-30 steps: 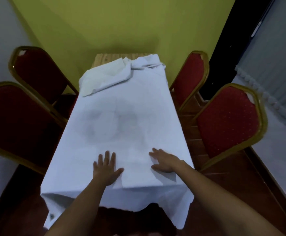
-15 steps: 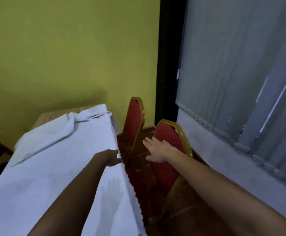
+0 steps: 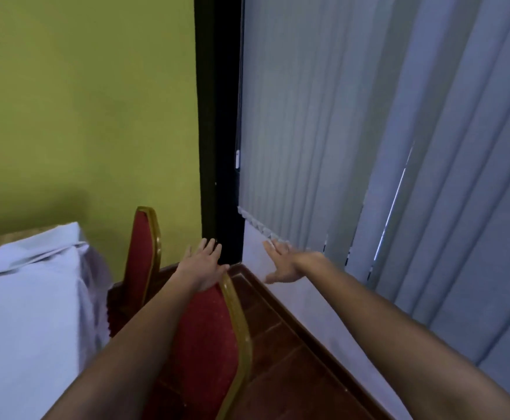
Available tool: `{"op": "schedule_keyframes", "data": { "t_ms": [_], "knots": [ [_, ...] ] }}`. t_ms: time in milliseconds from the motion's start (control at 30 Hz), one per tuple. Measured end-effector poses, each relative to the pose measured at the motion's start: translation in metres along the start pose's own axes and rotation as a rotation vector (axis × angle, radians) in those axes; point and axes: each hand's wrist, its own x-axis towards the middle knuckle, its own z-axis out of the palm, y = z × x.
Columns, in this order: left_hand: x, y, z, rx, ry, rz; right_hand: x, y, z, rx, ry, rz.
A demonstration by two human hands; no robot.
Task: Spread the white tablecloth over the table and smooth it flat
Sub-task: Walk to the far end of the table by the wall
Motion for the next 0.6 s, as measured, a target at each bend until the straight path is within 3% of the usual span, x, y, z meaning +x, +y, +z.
{"op": "schedule_keyframes", "data": {
  "t_ms": [267, 400, 500, 600],
  "knots": [
    [0.170, 0.042, -0.024, -0.018, 0.021, 0.011, 0.091, 0.104, -0.061, 0.012, 0.110, 0.028],
    [0.218, 0.086, -0.003, -0.010, -0.057, 0.109, 0.129, 0.138, -0.042, 0.066, 0.009, -0.026],
    [0.233, 0.098, 0.025, 0.049, -0.143, 0.201, 0.158, 0.160, -0.019, 0.081, -0.066, 0.034],
    [0.260, 0.089, 0.040, -0.004, -0.213, 0.128, 0.203, 0.181, -0.010, 0.110, -0.110, 0.065]
  ]
}}
